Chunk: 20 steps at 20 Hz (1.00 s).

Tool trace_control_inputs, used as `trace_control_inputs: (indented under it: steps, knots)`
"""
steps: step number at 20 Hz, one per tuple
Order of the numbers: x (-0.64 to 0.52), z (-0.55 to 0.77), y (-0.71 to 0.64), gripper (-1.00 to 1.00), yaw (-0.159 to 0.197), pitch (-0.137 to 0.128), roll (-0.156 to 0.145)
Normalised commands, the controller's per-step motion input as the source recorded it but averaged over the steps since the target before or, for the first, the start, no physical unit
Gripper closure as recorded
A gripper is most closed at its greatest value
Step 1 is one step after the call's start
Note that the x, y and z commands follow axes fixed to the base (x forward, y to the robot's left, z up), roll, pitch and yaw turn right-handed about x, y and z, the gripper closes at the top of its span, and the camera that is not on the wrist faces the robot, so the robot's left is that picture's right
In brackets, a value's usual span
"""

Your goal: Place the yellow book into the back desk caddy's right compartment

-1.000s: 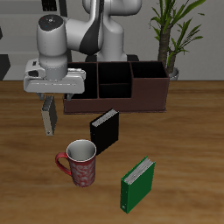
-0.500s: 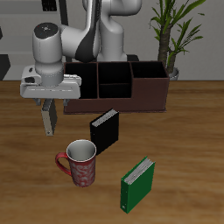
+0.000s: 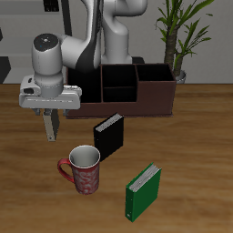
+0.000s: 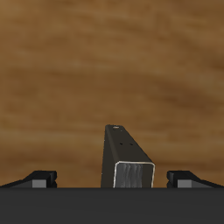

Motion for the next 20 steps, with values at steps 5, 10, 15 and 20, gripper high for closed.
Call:
trace_control_inputs:
  steps: [5, 10, 15, 20]
  knots:
    - [-0.02, -0.22, -0.1, 1.0, -0.032, 0.037, -0.027]
    - [0.03, -0.14, -0.06, 1.0, -0.033, 0.012, -0.021]
    - [0.02, 0.06, 0.05, 1.0, -0.01, -0.011, -0.004]
    - [-0.03, 0.46, 0.19, 1.0, -0.002, -0.067, 0.009]
